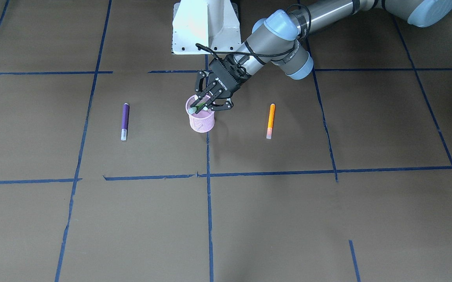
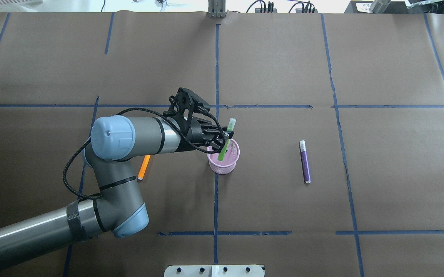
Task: Collect pens into pen holder
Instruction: 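Lower the green highlighter into the cup and open the left gripper, then move the left gripper over the orange highlighter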
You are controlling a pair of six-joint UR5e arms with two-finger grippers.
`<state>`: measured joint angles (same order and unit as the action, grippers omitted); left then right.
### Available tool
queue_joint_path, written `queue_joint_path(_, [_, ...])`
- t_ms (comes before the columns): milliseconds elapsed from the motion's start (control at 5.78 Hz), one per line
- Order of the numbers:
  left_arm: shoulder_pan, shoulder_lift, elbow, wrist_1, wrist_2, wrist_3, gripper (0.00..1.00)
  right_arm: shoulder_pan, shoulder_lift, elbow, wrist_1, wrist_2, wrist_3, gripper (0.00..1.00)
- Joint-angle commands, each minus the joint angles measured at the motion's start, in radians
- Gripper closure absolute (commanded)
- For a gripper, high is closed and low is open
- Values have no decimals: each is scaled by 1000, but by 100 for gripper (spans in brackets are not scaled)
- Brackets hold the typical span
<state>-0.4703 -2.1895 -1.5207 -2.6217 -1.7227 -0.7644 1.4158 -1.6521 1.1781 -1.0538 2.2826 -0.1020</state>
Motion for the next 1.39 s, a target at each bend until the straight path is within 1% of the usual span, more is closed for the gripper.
queue_joint_path(0, [1, 7, -6, -3, 2, -3, 9, 0, 0, 2, 0, 0, 1, 0])
queue_joint_path(173, [2, 7, -7, -3, 6, -36, 0, 0, 0, 2, 0, 0, 2, 0])
queue_joint_path(346, [1, 4, -21, 8, 6, -96, 0, 0, 0, 2, 0, 2, 2, 0])
queue_joint_path(519, [-16, 5, -44, 31, 5, -101, 0, 0, 0, 2, 0, 2, 2, 0])
queue_joint_path(693, [-62, 5, -77, 148, -6, -116, 0, 0, 0, 2, 0, 2, 4, 0])
queue_joint_path(866, [-111, 5, -140, 322, -59, -116, 0, 0, 0, 2, 0, 2, 4, 0])
queue_joint_path(1039, [-219, 4, -168, 497, -247, -121, 0, 0, 0, 2, 0, 3, 5, 0])
queue_joint_path(1212, [-305, 8, -173, 614, -411, -121, 0, 0, 0, 2, 0, 3, 13, 0])
